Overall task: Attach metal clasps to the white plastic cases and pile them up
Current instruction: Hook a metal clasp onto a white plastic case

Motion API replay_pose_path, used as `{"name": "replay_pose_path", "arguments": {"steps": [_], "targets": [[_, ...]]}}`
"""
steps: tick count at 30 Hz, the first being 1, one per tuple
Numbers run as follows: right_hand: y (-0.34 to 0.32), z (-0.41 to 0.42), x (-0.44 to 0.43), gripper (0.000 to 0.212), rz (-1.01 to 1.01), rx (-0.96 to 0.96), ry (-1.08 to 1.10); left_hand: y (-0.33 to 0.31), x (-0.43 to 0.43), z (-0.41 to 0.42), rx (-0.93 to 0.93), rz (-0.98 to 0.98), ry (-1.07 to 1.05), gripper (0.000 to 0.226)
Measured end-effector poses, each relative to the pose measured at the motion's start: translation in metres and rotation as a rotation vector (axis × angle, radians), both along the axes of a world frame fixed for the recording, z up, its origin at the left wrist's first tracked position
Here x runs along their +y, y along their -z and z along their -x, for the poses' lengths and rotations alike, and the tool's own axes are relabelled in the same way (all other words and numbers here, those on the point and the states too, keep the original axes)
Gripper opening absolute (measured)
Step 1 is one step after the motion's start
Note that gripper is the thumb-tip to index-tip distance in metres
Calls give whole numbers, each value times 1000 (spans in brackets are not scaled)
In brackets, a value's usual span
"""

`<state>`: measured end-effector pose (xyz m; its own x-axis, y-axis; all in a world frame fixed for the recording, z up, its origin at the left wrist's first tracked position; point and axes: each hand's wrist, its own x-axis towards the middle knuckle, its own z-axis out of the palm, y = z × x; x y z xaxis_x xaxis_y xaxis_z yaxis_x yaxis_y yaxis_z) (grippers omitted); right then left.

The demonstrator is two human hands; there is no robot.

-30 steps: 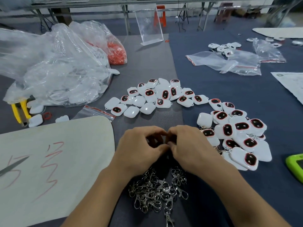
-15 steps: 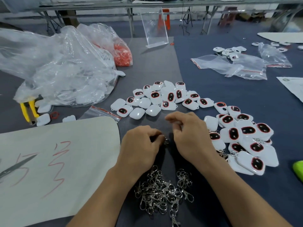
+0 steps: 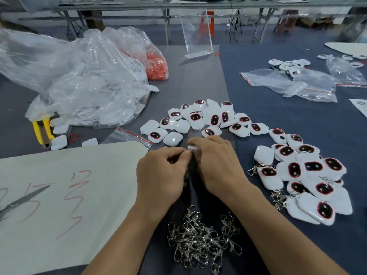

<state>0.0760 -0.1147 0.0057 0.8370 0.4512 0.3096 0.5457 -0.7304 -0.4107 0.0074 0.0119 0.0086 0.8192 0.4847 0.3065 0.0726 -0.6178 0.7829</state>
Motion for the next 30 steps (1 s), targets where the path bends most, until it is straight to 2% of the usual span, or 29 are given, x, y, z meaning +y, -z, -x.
{"name": "replay_pose_path", "arguments": {"steps": [1, 3, 5, 6, 7, 9, 12, 15, 18, 21, 24, 27, 30], "targets": [[-2, 5, -6, 22, -129, 22, 50, 0, 0, -1, -8, 36, -4, 3], [-6, 15, -18, 20, -499, 161, 162, -1, 1, -1, -27, 101, -7, 9], [-13, 26, -29, 30, -926, 470, 217, 0, 1, -1, -33, 170, 31, 17], [-16, 31, -35, 34, -1050, 620, 233, 0, 0, -2, -23, 224, 67, 16], [-17, 35, -39, 35, -1087, 725, 253, 0, -1, -2, -7, 293, 106, 14], [-17, 37, -43, 31, -1054, 833, 276, -2, -5, -3, 30, 442, 182, 14], [-16, 30, -45, 21, -1091, 919, 193, -4, -8, -3, 52, 594, 273, 18], [-14, 28, -45, 6, -1053, 936, 95, -6, -7, -3, 70, 679, 321, 25], [-10, 30, -45, 15, -920, 849, 45, -8, -10, -3, 75, 686, 355, 28], [-8, 32, -44, 16, -726, 638, 15, -7, -11, -4, 38, 572, 359, 22], [-6, 31, -45, 14, -579, 441, 82, -4, -8, -2, 35, 232, 297, 17], [-5, 32, -45, 10, -513, 361, 103, -2, -9, 2, -1, -16, 291, 14], [-4, 32, -43, 11, -481, 334, 119, 1, -11, 5, -67, -91, 303, 11]]}}
